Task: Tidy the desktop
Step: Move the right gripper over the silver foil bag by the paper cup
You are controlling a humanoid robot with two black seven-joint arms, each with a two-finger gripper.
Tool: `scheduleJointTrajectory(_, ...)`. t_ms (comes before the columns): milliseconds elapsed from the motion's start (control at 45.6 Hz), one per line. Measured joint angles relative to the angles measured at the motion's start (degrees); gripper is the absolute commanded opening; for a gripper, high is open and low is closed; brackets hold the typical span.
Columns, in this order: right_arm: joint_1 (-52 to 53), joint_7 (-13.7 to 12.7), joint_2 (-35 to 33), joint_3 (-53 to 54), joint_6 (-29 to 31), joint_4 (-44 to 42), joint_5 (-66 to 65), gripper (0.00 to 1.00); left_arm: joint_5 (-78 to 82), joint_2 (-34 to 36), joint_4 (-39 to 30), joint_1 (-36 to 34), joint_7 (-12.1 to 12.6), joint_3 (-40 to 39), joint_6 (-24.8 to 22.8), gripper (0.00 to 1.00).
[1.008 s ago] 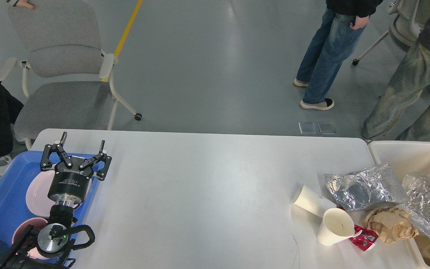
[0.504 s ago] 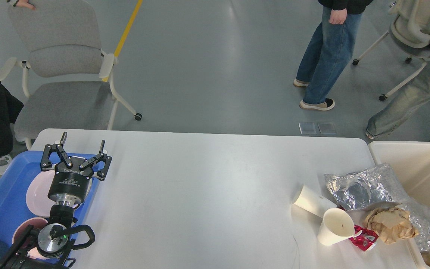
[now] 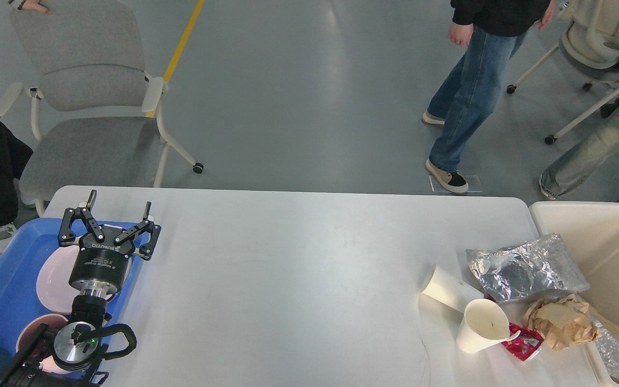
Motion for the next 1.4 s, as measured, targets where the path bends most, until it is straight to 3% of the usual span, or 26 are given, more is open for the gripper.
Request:
scheduleJointTrajectory(131,17.18,-1.59,-6.15,-5.17,7.76,12.92,-12.41,1.00,-0.01,0.00,0.00,0.00,0.00,0.00,0.00,0.96)
scheduleJointTrajectory(285,37.72,-3.76,-6.69,-14.59,21.62,24.23,-19.19,1.00,-0.04,0.00,0.00,0.00,0.00,0.00,0.00,0.96)
scheduleJointTrajectory(526,62.06,-4.66,8.36,-25.71,49.49,33.62,-19.40,1.00,-0.06,0.00,0.00,-0.01,0.00,0.00,0.00,0.96)
scheduleJointTrajectory(570,65.81,-4.65,10.42,-26.33,51.88,35.87,-19.36,1.00,-0.05,0.00,0.00,-0.01,0.00,0.00,0.00,0.96)
scheduleJointTrajectory(986,102.68,-4.74,14.71,-24.01,53.79,75.43,-8.79,1.00,0.00,0.00,0.00,0.00,-0.01,0.00,0.00,0.96)
scheduleJointTrajectory(1402,96.51,-4.73,14.48,-23.23,52.50,78.85,-7.94,1.00,-0.02,0.00,0.00,0.00,-0.02,0.00,0.00,0.96)
